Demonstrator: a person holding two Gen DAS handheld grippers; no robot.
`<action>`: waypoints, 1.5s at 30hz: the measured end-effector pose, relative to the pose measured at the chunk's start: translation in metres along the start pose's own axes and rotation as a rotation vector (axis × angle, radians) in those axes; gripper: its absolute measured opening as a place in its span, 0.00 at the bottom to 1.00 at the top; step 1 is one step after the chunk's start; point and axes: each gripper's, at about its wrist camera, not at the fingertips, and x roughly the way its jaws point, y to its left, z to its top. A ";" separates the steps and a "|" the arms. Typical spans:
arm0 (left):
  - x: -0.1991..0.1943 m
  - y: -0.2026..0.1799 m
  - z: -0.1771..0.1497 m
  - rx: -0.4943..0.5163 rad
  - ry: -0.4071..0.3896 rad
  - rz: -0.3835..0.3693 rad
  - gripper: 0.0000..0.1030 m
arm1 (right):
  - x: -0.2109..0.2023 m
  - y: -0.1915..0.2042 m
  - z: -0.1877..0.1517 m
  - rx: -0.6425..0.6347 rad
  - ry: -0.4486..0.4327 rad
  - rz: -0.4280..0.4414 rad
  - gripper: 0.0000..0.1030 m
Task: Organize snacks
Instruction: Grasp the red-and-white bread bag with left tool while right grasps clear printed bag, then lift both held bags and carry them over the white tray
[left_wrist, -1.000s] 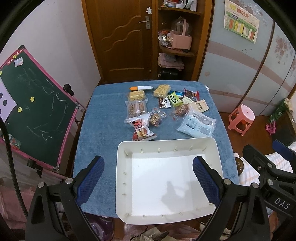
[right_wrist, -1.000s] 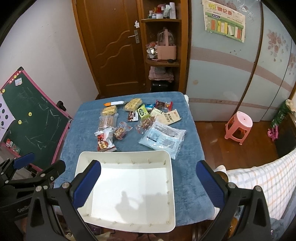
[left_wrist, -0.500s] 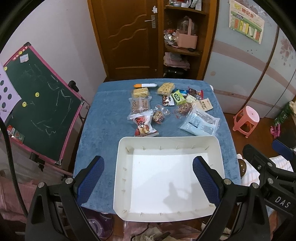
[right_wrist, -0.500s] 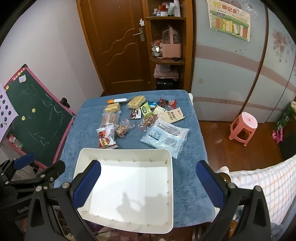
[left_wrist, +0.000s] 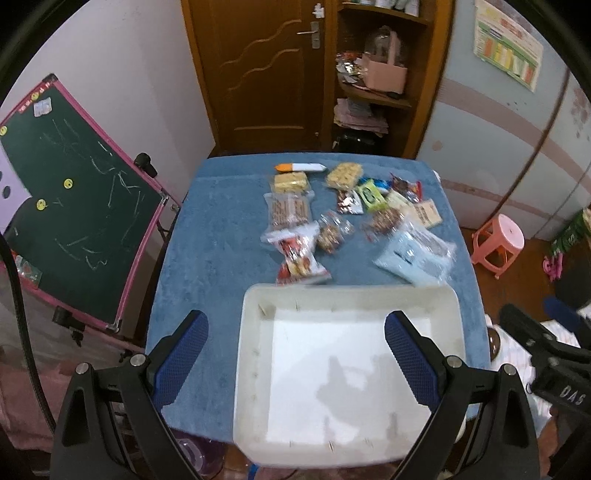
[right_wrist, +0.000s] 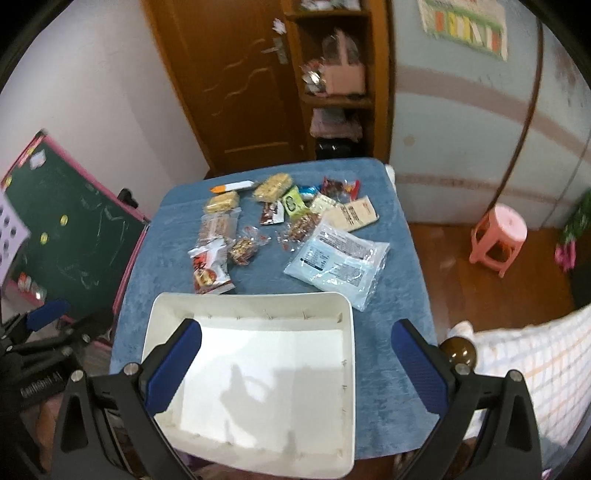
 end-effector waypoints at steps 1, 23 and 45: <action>0.009 0.006 0.010 -0.011 0.000 0.005 0.93 | 0.005 -0.004 0.005 0.011 0.003 -0.014 1.00; 0.250 0.014 0.074 0.060 0.409 -0.106 0.93 | 0.230 -0.057 0.088 -0.312 0.269 -0.059 1.00; 0.342 -0.003 0.062 -0.064 0.647 -0.110 0.88 | 0.310 -0.039 0.091 -0.479 0.558 0.191 0.70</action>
